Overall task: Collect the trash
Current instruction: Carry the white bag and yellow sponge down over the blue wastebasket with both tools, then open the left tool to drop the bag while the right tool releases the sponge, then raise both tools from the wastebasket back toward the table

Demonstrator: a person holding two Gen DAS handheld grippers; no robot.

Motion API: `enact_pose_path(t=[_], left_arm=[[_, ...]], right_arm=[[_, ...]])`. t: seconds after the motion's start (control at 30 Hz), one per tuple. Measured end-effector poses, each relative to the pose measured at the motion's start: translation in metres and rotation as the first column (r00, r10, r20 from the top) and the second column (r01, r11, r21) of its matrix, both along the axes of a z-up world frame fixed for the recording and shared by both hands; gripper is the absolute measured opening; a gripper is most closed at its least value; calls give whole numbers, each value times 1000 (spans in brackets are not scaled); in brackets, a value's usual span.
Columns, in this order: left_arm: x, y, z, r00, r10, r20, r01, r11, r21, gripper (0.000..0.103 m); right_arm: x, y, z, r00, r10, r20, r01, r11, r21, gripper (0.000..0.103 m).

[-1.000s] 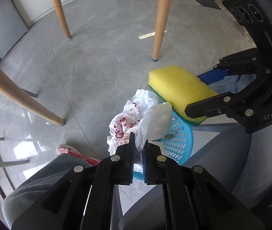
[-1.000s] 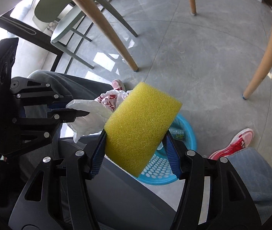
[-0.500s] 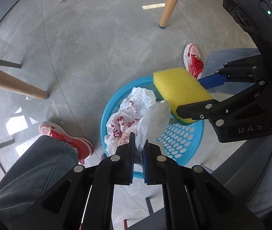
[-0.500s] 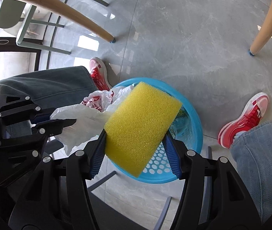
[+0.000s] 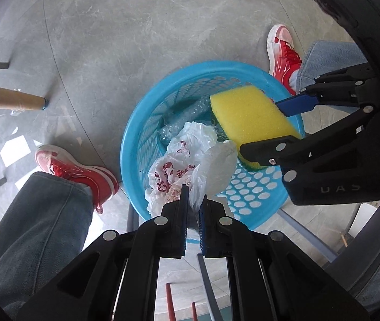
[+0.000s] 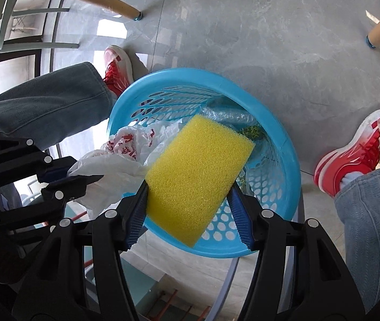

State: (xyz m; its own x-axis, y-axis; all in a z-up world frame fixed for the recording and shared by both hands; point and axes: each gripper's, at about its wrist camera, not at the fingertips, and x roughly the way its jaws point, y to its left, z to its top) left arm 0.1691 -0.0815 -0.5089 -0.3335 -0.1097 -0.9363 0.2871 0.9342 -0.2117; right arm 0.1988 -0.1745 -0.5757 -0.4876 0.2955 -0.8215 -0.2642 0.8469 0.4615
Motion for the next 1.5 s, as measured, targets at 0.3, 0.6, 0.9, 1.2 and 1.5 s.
enact_pose_path(t=[0.3, 0.6, 0.9, 1.2, 1.5], left_arm=[[-1, 8, -15, 998, 26, -59, -26, 1000, 11, 16], [-1, 9, -13, 998, 37, -55, -36, 999, 17, 29], [6, 18, 19, 997, 54, 62, -58, 997, 53, 58], [-3, 26, 71, 982, 75, 173, -81, 996, 30, 69], [-34, 26, 140, 943, 57, 329, -48, 998, -36, 74]], right_arm=[[-7, 2, -23, 995, -1, -102, 0, 1000, -7, 58], [-8, 1, -21, 994, -19, -110, 18, 1000, -15, 68], [2, -11, 1, 997, -65, -50, 65, 998, -19, 79], [6, -19, 51, 996, -70, 56, 71, 997, -14, 83], [-11, -35, 139, 969, -62, 239, 56, 998, 30, 84]])
